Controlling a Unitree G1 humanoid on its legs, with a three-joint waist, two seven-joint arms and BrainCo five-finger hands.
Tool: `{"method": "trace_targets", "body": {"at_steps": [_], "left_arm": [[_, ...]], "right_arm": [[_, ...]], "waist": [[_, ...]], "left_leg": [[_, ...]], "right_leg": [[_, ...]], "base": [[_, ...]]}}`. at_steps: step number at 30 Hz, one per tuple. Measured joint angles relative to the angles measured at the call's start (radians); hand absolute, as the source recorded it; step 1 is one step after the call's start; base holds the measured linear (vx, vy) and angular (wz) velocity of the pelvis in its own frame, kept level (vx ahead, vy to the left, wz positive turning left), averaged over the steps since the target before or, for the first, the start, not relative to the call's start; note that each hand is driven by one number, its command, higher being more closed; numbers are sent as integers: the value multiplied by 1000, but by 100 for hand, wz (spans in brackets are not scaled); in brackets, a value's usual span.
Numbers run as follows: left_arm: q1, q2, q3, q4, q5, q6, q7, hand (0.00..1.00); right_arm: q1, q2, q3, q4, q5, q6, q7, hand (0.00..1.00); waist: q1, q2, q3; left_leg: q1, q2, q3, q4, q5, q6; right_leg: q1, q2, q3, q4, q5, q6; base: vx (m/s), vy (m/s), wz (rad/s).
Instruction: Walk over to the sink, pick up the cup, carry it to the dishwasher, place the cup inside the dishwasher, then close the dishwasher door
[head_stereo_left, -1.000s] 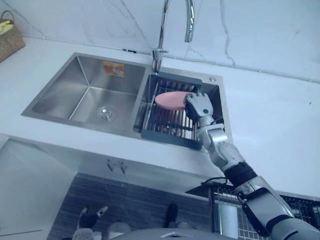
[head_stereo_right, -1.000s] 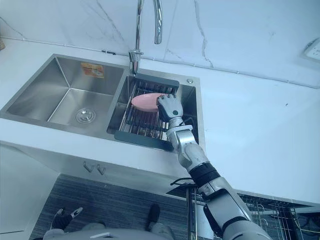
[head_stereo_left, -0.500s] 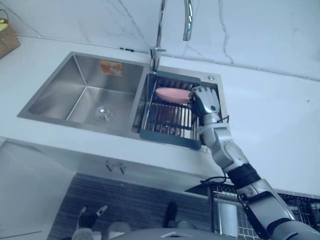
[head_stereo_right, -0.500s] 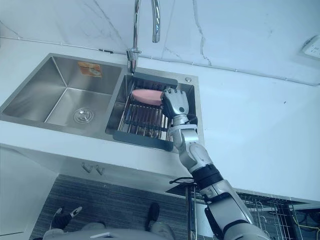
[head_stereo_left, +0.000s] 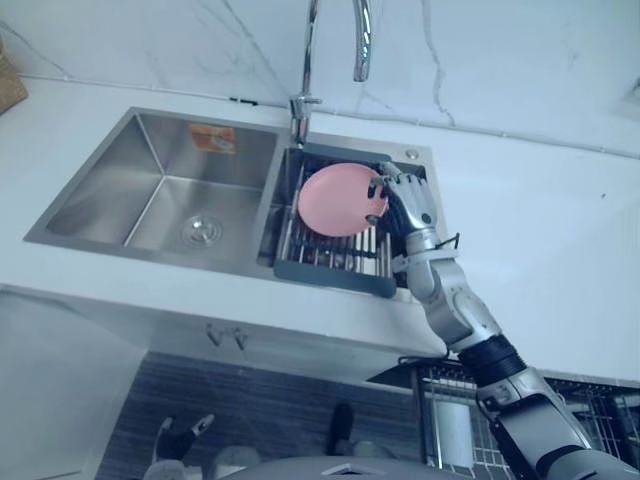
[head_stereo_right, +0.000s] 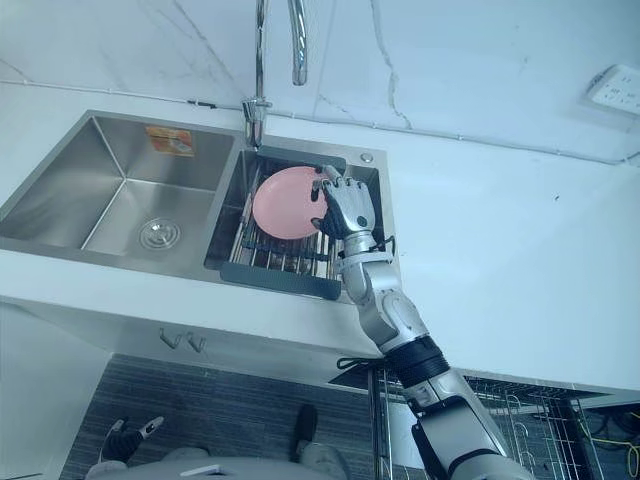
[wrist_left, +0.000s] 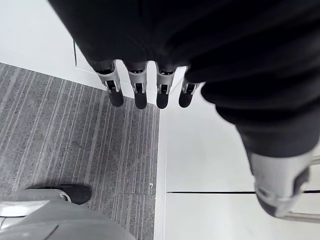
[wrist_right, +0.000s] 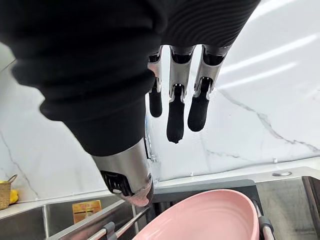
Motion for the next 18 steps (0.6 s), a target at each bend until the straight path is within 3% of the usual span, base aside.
{"method": "trace_targets", "body": {"at_steps": [10,18], "left_arm": [[0,1,0,0,-1,13,0,0],[-1,8,0,-1,-1,34,-2,0]], "right_arm": [[29,-1,0,-67,34,4,92,0],[56,-21,26,-84,15,-13,213,0]], "waist": [[-4,-1,-1],[-4,-3,-1]], "left_leg": [[5,0,4,-5,0,0],[5,0,3,-4,0,0]], "right_leg": [[1,1,3,0,0,0],[1,1,3,0,0,0]], "base": [[0,0,0],[0,0,0]]}}
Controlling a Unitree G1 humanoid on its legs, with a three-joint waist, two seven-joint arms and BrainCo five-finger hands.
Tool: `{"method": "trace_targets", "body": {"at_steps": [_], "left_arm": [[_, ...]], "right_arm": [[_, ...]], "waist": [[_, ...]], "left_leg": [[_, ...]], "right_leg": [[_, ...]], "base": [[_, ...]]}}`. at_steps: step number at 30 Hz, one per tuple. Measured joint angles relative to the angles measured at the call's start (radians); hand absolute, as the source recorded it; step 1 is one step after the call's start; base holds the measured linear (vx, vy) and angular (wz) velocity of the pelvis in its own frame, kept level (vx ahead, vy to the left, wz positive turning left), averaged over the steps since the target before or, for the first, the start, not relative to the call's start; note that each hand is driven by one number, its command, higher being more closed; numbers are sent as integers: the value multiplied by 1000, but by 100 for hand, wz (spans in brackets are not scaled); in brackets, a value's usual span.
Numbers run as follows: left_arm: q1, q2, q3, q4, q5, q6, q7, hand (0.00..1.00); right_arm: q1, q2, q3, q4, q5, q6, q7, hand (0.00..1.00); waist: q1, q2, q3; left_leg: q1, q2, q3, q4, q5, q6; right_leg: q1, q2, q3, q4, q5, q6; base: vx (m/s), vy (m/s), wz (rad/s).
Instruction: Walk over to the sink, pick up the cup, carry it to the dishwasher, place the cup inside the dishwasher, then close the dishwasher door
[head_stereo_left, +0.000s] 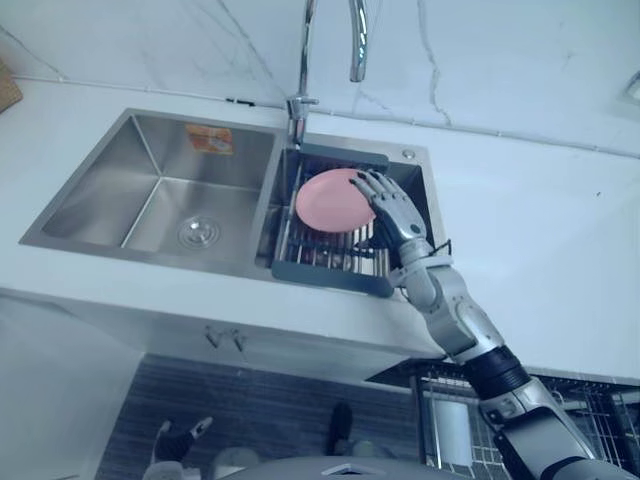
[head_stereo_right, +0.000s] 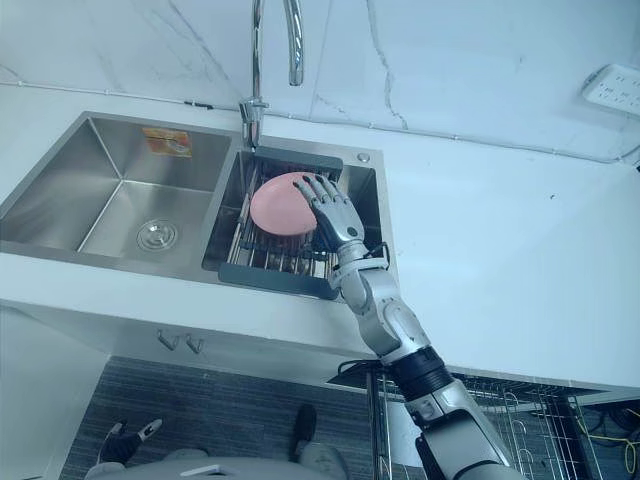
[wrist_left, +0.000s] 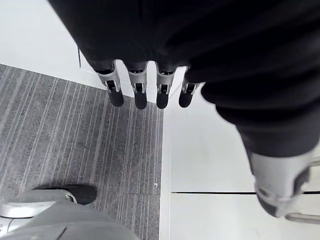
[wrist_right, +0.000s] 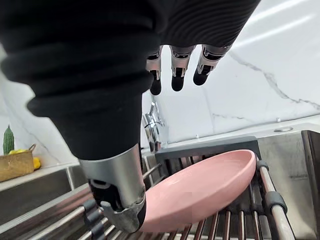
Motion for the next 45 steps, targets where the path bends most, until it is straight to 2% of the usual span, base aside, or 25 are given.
{"method": "trace_targets", "body": {"at_steps": [4,9,13,24,30,37,43,44,45], "left_arm": [[0,1,-1,0,0,2,-1,0],[-5,12,-13,0,0,7,-7,0],[-5,13,-15,0,1,12,-9,0],[-5,13,-29,-3,1,11,-22,0],[-5,12,-30,-4,1,9,-21,0],[-4,10,-29,-4,1,1,-21,0],[-4,10,-29,-5,1,-2,-21,0],[-4,10,-29,-5,1,-2,-21,0],[-4,10,-29,-8,1,-2,-22,0]], "right_arm": [[0,-13,35,22,-41,-4,22,0],[-20,-13,72,137,-115,7,21,0],[-45,-12,86,219,-190,44,13,0],[-140,-6,115,372,-272,131,-12,0],[-181,1,145,446,-315,142,-23,0],[-220,31,153,511,-315,142,-24,0],[-230,32,153,529,-315,141,-24,0],[-235,33,153,545,-315,141,-26,100],[-244,35,153,572,-314,139,-31,100]], "waist": [[2,-1,0],[9,-2,-1],[24,-2,-1],[43,-2,-1],[53,-5,1],[60,-9,3],[78,-10,4],[80,-11,4],[80,-11,7]], "left_leg": [[0,0,-1,0,0,0],[0,0,-8,2,0,0],[-2,-1,-13,4,1,0],[-16,-1,-36,7,7,-3],[-18,-1,-47,6,12,-5],[-20,-2,-59,5,17,-4],[-23,-3,-65,5,18,-4],[-23,-4,-68,5,19,-4],[-21,-6,-73,5,19,-4]], "right_leg": [[1,0,-2,0,0,0],[7,-2,-9,0,0,0],[8,-4,-14,0,0,1],[8,-8,-36,0,-1,0],[12,-8,-43,0,0,0],[16,-12,-56,0,-1,0],[17,-13,-63,0,-1,0],[19,-14,-66,0,-1,1],[23,-16,-69,0,-2,2]], "base": [[0,0,0],[0,0,4],[0,0,0],[-1,2,6],[-9,1,4],[-10,3,6],[1,4,2],[6,13,9],[3,14,9]]}}
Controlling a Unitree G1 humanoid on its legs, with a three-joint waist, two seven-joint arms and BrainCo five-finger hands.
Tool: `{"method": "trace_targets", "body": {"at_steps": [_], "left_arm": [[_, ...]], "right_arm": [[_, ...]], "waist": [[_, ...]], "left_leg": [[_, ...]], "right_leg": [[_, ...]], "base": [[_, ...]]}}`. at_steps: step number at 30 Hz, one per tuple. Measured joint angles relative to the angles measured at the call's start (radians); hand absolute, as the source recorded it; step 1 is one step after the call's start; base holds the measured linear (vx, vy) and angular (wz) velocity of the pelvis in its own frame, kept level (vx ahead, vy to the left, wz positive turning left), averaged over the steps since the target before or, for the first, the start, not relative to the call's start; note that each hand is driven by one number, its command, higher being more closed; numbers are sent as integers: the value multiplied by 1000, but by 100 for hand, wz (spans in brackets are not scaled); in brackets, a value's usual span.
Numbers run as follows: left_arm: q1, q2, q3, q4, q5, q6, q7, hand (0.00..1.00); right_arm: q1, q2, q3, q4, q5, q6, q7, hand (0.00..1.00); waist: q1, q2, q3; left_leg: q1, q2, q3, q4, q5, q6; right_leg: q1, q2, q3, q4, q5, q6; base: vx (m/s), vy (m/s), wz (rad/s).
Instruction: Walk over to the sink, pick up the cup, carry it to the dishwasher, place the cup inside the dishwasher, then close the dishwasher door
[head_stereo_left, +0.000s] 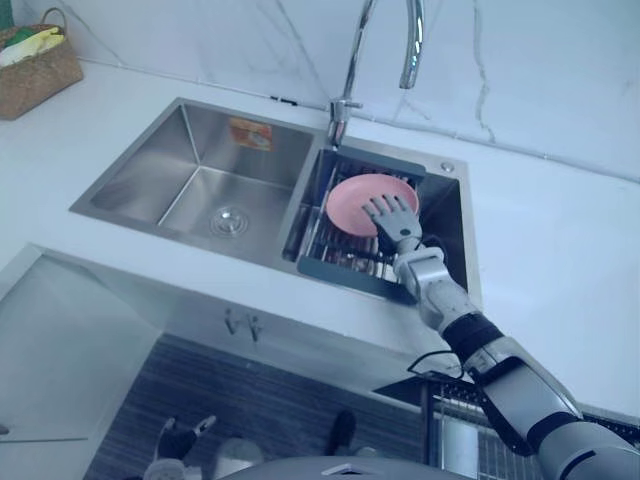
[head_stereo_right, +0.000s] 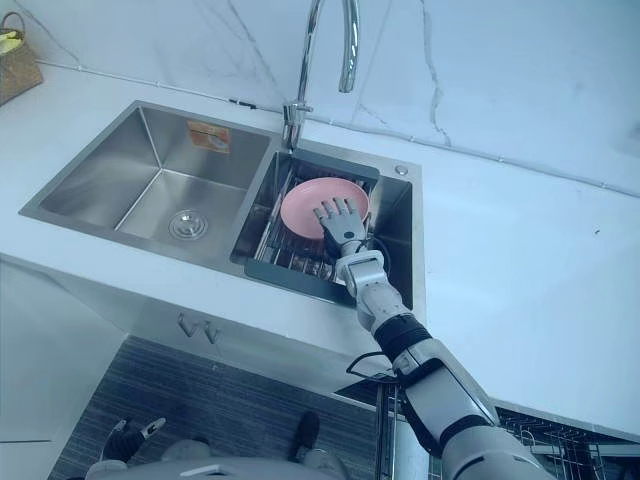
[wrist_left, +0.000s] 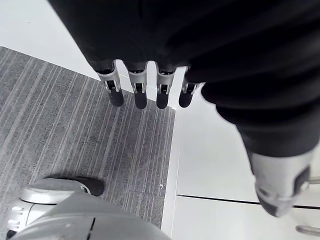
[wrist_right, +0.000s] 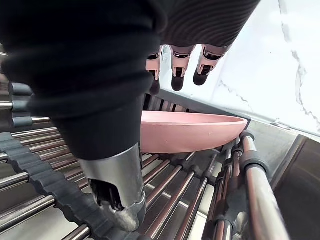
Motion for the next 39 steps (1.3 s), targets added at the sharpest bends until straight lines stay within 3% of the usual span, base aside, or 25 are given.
{"method": "trace_targets", "body": {"at_steps": [10,20,28,39], "left_arm": [[2,0,0,-34,-1,0,0,0],[3,0,1,-34,-1,1,1,0],[4,0,2,-34,-2,1,5,0],[10,0,4,-33,-2,0,27,0]], "right_arm": [[-24,27,3,65,22,-29,-26,100],[-23,34,-1,56,57,-31,-115,100],[48,32,-22,-180,101,-41,-177,100],[117,-8,-49,-424,140,-116,-187,100]], "waist": [[12,-7,9],[5,-10,18],[-22,-7,27],[-44,-5,28]], "left_leg": [[-2,-5,-6,-1,2,2],[0,-6,-4,-1,1,2],[11,-5,16,-6,-2,5],[28,0,58,-10,-13,6]], "right_leg": [[1,-6,-3,0,-1,1],[2,-6,0,0,-1,1],[0,-3,17,0,-1,1],[-11,10,58,0,1,1]], "base": [[-1,6,2],[0,0,0],[1,2,-7],[9,11,-11]]}}
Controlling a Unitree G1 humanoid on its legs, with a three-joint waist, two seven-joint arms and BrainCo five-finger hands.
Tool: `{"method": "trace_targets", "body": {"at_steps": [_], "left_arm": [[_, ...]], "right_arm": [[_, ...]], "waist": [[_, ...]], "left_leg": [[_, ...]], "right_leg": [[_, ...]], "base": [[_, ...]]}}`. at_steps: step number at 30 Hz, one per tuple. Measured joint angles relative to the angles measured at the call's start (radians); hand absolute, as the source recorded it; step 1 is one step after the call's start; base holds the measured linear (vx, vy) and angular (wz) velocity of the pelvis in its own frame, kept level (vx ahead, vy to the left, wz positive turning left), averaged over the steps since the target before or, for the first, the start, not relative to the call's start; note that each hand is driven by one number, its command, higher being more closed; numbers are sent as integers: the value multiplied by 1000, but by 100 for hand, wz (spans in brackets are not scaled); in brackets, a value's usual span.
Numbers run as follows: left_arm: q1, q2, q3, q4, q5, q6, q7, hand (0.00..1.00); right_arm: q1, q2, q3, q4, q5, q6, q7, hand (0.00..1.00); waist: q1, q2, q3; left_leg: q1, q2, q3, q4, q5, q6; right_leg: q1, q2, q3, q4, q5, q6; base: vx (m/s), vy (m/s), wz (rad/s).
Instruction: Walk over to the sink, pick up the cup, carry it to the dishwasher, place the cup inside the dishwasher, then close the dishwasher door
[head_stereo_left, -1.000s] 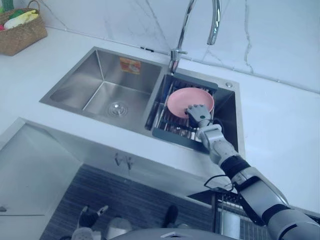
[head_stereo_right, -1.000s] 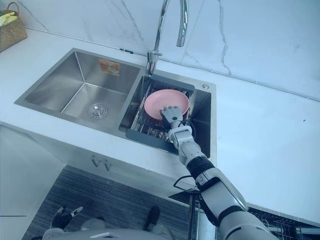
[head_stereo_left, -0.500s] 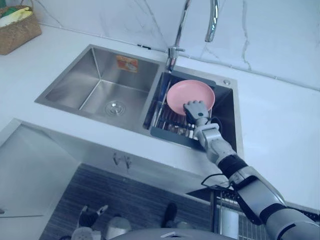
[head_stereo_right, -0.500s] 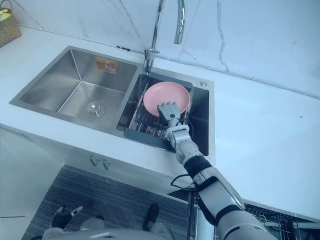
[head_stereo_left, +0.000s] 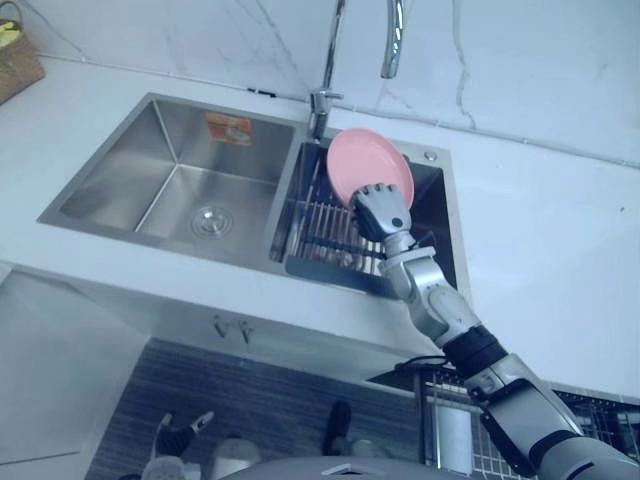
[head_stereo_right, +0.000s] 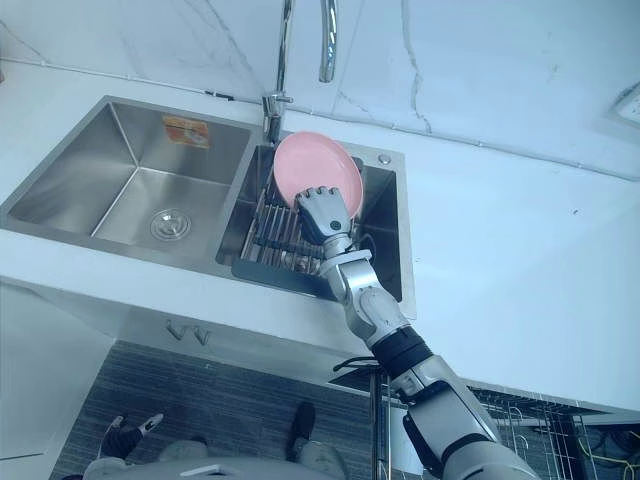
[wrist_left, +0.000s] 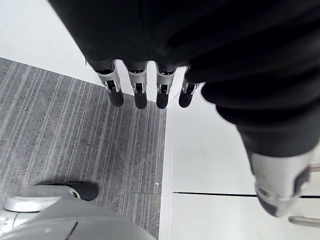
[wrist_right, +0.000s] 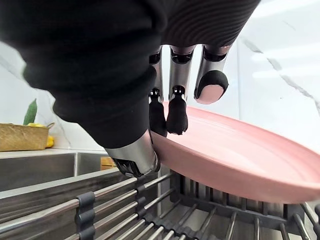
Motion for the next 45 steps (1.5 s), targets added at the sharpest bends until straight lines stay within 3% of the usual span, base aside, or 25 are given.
{"method": "trace_targets", "body": {"at_steps": [11,22,34,38,39,45], "left_arm": [[-1,0,-1,22,0,-2,17,0],[0,0,-4,22,0,-2,17,0],[0,0,-4,24,1,-3,17,0],[0,0,-4,41,1,-9,16,0],[1,0,-4,42,1,-9,16,0],[1,0,-4,43,1,-21,16,0]], "right_arm": [[1,-62,-2,-190,80,-37,13,100],[2,-81,-4,-211,138,-98,49,100],[1,-81,0,-212,156,-103,65,100],[1,-83,2,-213,158,-134,87,100],[1,-83,5,-213,157,-137,88,0],[-7,-85,11,-166,152,-134,121,0]], "waist": [[-7,-1,-2],[-9,-1,-14],[-6,-2,-43],[-5,-2,-43],[-3,-2,-43],[-3,-2,-45]], "left_leg": [[-27,-6,27,45,-16,12],[-44,-2,31,67,-23,11],[-46,-5,22,67,-23,11],[-46,-5,17,68,-23,12],[-46,-5,16,69,-23,12],[-58,-3,4,79,-23,12]], "right_leg": [[-21,2,29,0,20,-6],[-28,4,32,0,23,-14],[-26,1,27,0,26,-11],[-22,0,23,0,26,-11],[-21,0,22,0,26,-11],[-21,-1,9,0,26,-12]], "base": [[-20,7,-8],[-17,-3,-1],[8,3,1],[-7,0,2],[0,0,0],[-4,-1,5]]}}
